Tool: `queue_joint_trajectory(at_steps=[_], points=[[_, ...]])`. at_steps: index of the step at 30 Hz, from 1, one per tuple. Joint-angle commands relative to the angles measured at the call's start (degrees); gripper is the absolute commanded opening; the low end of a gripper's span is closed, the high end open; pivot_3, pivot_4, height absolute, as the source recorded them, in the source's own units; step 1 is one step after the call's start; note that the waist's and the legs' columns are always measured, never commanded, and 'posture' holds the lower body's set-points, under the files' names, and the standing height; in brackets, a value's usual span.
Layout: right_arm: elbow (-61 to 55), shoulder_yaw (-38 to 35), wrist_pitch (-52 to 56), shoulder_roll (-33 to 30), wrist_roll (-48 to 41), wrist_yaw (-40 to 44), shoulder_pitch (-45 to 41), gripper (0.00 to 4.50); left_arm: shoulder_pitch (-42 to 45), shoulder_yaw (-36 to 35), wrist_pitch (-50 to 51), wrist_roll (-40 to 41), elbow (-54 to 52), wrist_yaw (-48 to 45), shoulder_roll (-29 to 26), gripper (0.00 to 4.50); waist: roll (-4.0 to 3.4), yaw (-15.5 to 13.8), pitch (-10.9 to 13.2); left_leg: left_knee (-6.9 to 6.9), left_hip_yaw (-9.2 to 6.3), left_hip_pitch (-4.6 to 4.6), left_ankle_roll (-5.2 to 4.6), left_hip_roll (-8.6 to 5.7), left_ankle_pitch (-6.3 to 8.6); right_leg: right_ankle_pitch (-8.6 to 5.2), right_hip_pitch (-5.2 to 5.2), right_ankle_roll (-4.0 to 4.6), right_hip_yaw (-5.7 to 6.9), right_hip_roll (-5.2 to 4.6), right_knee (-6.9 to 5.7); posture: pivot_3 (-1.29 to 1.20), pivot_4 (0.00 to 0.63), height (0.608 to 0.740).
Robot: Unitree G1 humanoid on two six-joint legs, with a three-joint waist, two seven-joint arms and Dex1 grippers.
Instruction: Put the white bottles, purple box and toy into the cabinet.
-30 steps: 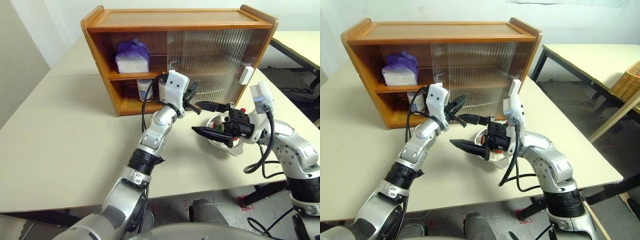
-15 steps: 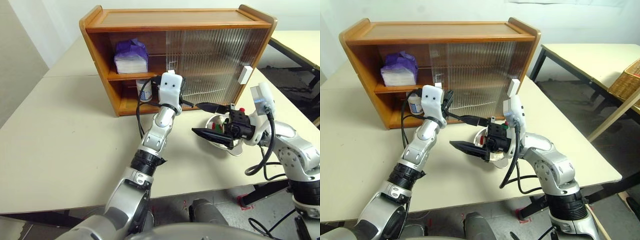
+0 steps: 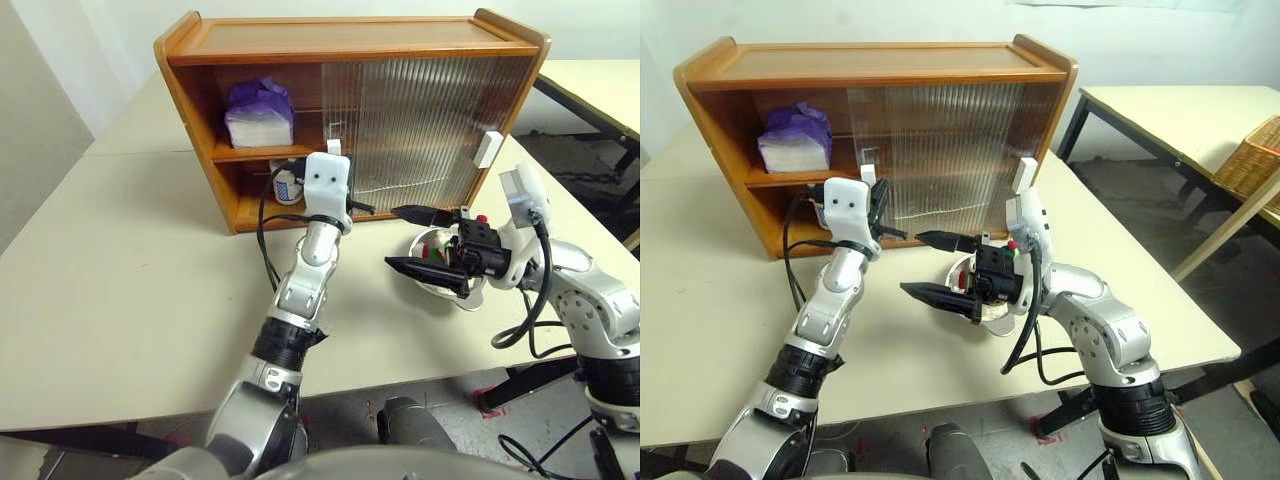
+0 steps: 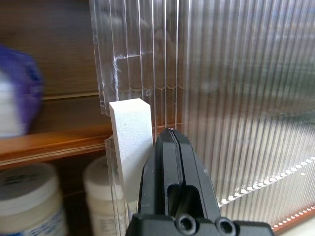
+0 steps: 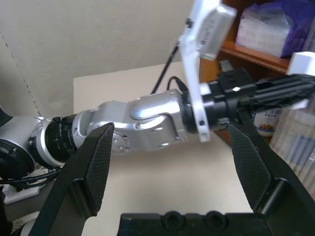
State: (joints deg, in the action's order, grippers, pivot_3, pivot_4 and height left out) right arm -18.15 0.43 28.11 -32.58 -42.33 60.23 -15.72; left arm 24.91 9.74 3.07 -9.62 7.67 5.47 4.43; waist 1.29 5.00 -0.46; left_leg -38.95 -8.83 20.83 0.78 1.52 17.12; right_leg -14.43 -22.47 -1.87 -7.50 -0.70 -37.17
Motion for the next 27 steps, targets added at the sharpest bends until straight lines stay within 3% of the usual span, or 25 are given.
queue_joint_trajectory(at_steps=[1, 27], points=[[0.63, 0.14, 0.89, -0.36, -0.33, 0.89, -1.18, 4.50, -1.58, -0.91, 2.21, -1.06, -2.47, 1.19, -0.23, 0.01, 0.00, -0.18, 0.00, 0.00, 0.00, 0.00, 0.00, 0.00, 0.00, 0.00, 0.00, 0.00, 0.00, 0.00, 0.00, -0.14, 0.000, 0.740], [3.73, 1.57, 0.33, 1.22, 1.15, 3.89, -3.28, 4.50, -8.45, -11.68, 9.09, -2.72, -14.57, 9.35, -3.79, 0.01, 0.02, -1.93, 0.01, 0.10, 0.02, -0.14, 0.03, 0.00, -0.01, 0.30, 0.02, 0.51, -0.02, 0.00, -0.01, -0.09, 0.000, 0.740]])
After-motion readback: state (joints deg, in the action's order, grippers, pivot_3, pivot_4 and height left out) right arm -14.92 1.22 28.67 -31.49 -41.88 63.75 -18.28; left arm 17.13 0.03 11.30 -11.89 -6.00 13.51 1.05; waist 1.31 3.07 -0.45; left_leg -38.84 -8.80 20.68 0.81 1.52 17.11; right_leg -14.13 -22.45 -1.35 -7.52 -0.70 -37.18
